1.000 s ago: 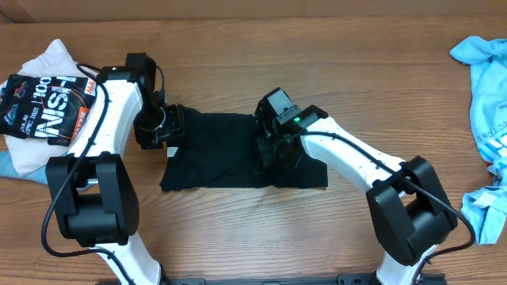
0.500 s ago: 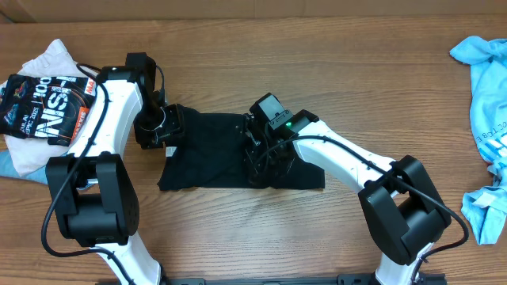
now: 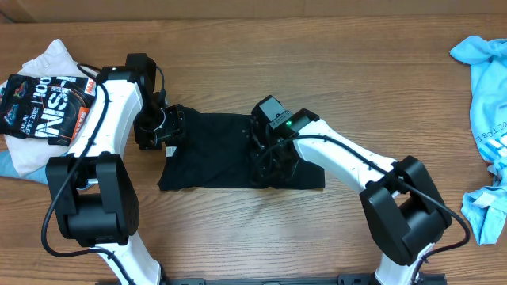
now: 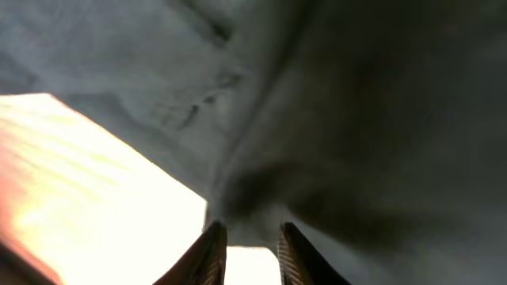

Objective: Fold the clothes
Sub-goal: 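Fold the strip's right end leftward over the middle with the right gripper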

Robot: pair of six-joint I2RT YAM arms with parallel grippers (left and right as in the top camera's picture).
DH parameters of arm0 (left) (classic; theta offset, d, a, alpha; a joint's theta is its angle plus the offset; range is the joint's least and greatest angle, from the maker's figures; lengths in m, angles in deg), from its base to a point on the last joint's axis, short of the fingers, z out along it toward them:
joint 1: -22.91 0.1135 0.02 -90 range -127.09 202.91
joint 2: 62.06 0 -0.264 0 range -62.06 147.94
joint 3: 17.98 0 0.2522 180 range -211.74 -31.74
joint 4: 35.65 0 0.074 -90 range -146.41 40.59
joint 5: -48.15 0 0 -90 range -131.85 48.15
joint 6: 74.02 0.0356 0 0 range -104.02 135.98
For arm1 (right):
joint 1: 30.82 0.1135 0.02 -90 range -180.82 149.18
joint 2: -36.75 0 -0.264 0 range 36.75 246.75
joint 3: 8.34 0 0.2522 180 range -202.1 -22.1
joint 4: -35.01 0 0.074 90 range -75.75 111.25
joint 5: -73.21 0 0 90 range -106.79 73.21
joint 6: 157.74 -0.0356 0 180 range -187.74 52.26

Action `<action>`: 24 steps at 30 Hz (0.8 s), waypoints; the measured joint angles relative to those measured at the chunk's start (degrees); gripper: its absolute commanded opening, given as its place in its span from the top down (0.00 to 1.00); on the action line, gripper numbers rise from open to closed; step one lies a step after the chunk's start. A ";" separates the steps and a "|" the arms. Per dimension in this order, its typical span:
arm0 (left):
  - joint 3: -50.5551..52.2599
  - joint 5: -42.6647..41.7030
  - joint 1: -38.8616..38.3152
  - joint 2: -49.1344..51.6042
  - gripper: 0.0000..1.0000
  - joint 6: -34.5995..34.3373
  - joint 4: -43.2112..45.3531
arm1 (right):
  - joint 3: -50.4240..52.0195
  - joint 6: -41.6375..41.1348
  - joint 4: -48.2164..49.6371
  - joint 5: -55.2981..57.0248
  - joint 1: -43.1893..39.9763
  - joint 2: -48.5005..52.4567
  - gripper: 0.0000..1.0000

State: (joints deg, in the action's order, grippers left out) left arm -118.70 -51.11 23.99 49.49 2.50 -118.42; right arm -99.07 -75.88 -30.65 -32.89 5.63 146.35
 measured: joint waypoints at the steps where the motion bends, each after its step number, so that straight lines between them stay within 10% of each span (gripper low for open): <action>1: -0.02 0.37 0.00 0.00 0.25 0.22 0.07 | -1.01 -0.20 -1.14 1.49 0.00 -0.59 0.69; 24: 13.51 1.25 -0.37 0.02 0.18 8.13 20.24 | -4.59 -6.43 -4.61 15.04 -5.62 -9.31 0.59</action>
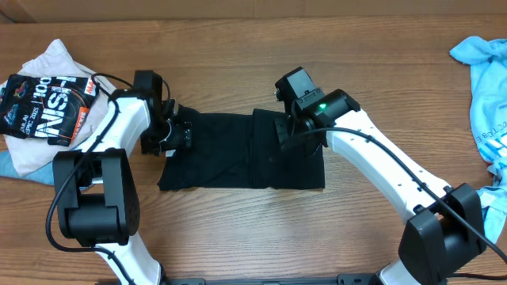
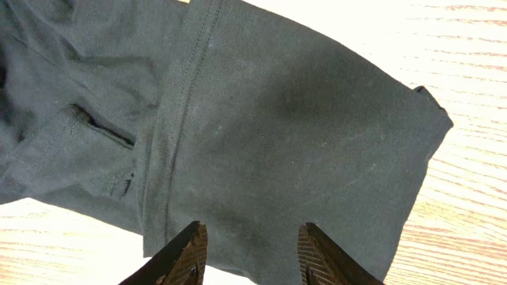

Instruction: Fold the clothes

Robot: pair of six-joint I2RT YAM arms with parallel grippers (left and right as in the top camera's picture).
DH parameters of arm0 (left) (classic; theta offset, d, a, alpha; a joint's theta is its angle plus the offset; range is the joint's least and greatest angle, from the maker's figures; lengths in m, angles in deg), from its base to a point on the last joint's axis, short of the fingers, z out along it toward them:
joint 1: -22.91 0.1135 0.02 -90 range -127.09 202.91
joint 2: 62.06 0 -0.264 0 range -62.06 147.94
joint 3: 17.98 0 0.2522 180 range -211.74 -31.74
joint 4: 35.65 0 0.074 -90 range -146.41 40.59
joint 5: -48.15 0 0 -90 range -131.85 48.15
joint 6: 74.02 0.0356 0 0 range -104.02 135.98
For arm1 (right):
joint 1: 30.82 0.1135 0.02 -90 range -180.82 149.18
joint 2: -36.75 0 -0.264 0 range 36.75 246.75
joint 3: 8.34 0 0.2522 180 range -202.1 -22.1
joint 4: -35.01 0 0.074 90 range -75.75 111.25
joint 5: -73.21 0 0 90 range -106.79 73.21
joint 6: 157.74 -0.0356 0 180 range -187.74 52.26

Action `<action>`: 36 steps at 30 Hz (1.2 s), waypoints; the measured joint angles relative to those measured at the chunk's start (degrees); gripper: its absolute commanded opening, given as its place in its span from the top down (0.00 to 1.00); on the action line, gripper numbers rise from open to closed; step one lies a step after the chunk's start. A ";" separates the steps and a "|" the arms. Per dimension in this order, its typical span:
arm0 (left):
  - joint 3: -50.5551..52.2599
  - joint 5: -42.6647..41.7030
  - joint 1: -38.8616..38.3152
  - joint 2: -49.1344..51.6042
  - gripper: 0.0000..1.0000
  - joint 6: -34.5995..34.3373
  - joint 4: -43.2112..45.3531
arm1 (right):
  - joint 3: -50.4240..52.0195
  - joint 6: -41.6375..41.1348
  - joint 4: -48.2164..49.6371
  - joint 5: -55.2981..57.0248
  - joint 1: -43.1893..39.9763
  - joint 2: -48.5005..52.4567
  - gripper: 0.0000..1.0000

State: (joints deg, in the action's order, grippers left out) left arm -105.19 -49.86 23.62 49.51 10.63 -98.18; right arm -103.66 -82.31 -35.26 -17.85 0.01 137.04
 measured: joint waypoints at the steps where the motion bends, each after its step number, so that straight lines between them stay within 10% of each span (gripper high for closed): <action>1: 0.70 -0.39 0.00 0.00 0.19 0.00 1.09 | 0.00 0.02 -0.02 0.02 0.00 0.00 0.59; 6: 3.04 -2.23 0.00 -0.61 0.28 0.02 5.11 | 0.02 -0.17 -0.07 0.00 0.00 0.00 0.59; 17: 5.97 -4.39 0.00 -1.53 0.95 1.31 7.89 | 0.04 -0.22 -0.94 0.00 0.00 0.00 0.59; 36: -10.32 10.23 9.44 -0.13 0.96 -0.48 -14.97 | 0.07 -0.37 -0.13 0.33 -10.60 0.02 0.48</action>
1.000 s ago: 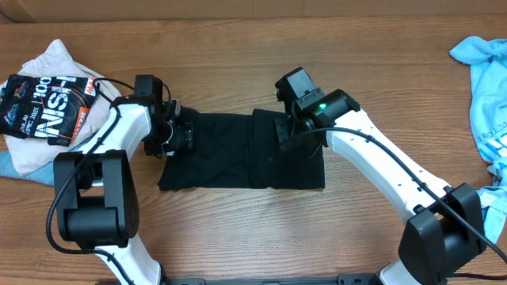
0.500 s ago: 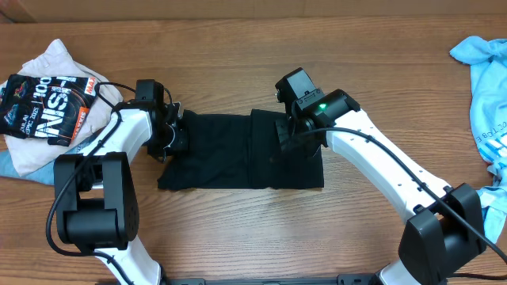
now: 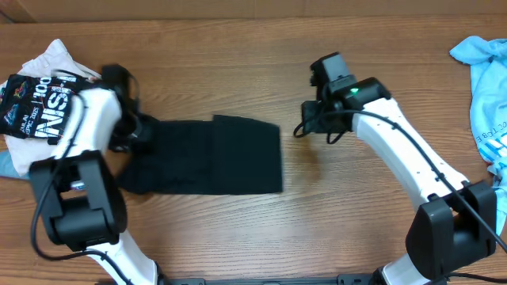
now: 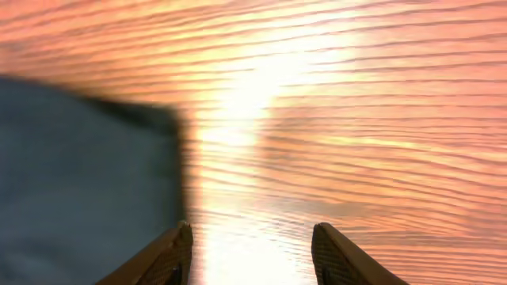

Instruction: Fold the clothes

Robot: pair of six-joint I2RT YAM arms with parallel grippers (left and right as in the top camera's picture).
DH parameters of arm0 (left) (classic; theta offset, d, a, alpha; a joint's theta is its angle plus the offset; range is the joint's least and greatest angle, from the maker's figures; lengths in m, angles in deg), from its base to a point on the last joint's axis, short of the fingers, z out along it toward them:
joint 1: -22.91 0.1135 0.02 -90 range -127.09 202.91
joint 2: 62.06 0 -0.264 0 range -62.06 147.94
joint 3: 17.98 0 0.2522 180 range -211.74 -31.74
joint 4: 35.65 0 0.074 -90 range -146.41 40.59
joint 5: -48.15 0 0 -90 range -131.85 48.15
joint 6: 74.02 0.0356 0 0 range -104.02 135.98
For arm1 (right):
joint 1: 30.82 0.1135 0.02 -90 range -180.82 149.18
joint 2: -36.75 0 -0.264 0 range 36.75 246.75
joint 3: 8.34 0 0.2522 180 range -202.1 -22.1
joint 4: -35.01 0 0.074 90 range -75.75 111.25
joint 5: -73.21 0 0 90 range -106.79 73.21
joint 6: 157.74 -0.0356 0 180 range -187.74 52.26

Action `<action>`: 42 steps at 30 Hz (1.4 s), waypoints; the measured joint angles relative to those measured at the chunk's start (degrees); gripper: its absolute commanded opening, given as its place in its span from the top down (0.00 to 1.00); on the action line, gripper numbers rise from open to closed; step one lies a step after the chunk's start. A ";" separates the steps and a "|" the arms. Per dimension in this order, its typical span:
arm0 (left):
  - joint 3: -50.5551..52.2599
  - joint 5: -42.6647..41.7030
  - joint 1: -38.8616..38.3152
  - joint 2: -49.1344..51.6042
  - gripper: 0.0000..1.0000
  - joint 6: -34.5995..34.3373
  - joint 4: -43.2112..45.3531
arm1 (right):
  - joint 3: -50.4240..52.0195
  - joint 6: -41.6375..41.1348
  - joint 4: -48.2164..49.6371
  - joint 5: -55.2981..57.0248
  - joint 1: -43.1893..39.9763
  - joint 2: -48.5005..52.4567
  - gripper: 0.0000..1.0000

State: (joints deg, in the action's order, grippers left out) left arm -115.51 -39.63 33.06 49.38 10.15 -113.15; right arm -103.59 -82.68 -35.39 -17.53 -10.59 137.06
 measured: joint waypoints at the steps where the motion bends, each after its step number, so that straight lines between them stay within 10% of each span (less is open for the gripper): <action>1: -2.14 0.26 1.20 0.00 0.96 -0.11 -1.20 | 0.00 -0.02 -0.02 0.11 -0.76 0.00 0.48; 12: -20.68 -5.20 3.48 0.02 0.96 -2.69 -15.56 | 0.02 -0.02 -0.85 0.09 -2.95 1.46 0.48; 29: -16.70 0.07 -28.70 0.02 0.93 -12.48 -16.96 | 0.13 0.00 -2.10 -0.37 -2.95 1.57 0.48; 42: -8.79 3.48 -32.94 0.24 0.96 -13.77 -11.82 | 0.13 0.76 -3.32 -2.12 -2.95 1.57 0.47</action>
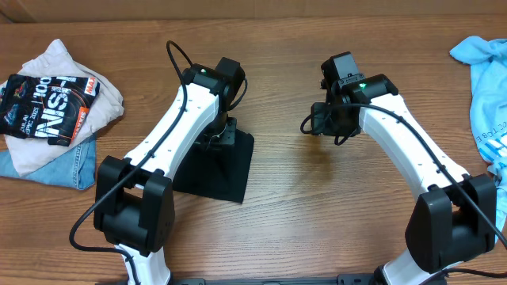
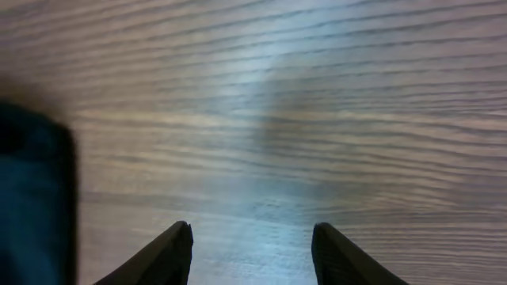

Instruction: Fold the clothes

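Observation:
The black garment (image 1: 215, 170) lies folded into a narrow, slightly skewed block left of the table's middle. My left gripper (image 1: 220, 136) reaches across to its far edge and sits low on the cloth. Its fingers merge with the dark fabric, so their state does not show. My right gripper (image 2: 252, 226) hangs open over bare wood to the right of the garment, with nothing between its fingers. In the overhead view the right gripper (image 1: 312, 124) is well apart from the cloth. A dark edge of the garment (image 2: 32, 198) shows at the left of the right wrist view.
A pile of clothes (image 1: 47, 103) lies at the far left: a white piece, a black printed shirt and blue denim. A light blue shirt (image 1: 485, 119) lies crumpled at the right edge. Bare wooden table (image 1: 317, 222) spreads between and in front of the arms.
My left gripper has moved from the garment's left end to its far edge near the middle. The garment, then a wide strip, is now about half as wide. The right gripper stays open over wood.
First both grippers were on the spread black garment, the left at its left end, the right low on its middle. Then the right stood open above a folded right part. Then the garment lay further left with the right gripper off it. Now it is folded narrower.

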Robot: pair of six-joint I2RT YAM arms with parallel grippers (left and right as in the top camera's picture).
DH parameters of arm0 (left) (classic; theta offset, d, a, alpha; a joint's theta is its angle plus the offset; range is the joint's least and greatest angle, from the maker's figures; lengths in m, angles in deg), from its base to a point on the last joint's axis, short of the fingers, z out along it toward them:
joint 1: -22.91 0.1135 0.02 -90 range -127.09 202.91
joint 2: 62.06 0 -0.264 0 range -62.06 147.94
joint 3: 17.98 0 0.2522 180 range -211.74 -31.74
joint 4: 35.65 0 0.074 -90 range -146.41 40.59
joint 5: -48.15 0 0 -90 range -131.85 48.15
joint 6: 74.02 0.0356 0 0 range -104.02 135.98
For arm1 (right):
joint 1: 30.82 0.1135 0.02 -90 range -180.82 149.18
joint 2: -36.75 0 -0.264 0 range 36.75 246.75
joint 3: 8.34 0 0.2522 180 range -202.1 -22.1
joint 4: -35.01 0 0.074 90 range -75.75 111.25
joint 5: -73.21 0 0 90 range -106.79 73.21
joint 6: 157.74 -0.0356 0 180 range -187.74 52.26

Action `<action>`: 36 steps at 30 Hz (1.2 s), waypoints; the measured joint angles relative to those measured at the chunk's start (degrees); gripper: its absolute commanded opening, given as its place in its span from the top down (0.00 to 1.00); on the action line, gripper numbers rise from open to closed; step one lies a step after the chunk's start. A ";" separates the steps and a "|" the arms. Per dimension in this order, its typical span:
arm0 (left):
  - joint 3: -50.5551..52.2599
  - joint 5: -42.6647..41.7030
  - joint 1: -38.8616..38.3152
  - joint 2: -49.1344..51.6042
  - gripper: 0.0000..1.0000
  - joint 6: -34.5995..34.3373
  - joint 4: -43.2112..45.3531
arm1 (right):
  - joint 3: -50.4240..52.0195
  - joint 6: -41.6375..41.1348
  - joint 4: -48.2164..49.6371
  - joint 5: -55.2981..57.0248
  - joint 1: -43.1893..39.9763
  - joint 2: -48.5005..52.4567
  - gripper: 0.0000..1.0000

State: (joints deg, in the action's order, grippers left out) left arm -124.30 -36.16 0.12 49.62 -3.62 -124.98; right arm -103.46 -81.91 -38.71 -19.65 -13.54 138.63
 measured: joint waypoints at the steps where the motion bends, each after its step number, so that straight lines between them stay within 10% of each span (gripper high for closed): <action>1: 0.00 0.07 0.00 0.00 0.96 0.00 0.22 | 0.02 0.94 -0.24 -1.68 0.00 0.00 0.48; 20: 0.04 -0.09 -0.02 0.00 0.94 -2.60 4.83 | 3.56 3.17 4.50 -21.00 8.17 1.60 0.71; 31: 0.04 -9.01 -0.37 0.00 0.58 -1.38 6.45 | 4.02 0.50 3.87 -18.69 5.99 1.68 0.70; 36: 0.07 -13.35 -1.14 0.00 0.58 1.09 7.13 | 4.02 0.44 3.78 -18.10 6.01 1.68 0.70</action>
State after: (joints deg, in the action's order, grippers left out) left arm -124.23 -49.51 -1.02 49.62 -2.53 -117.85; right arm -99.44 -81.47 -34.93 -37.74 -7.53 140.32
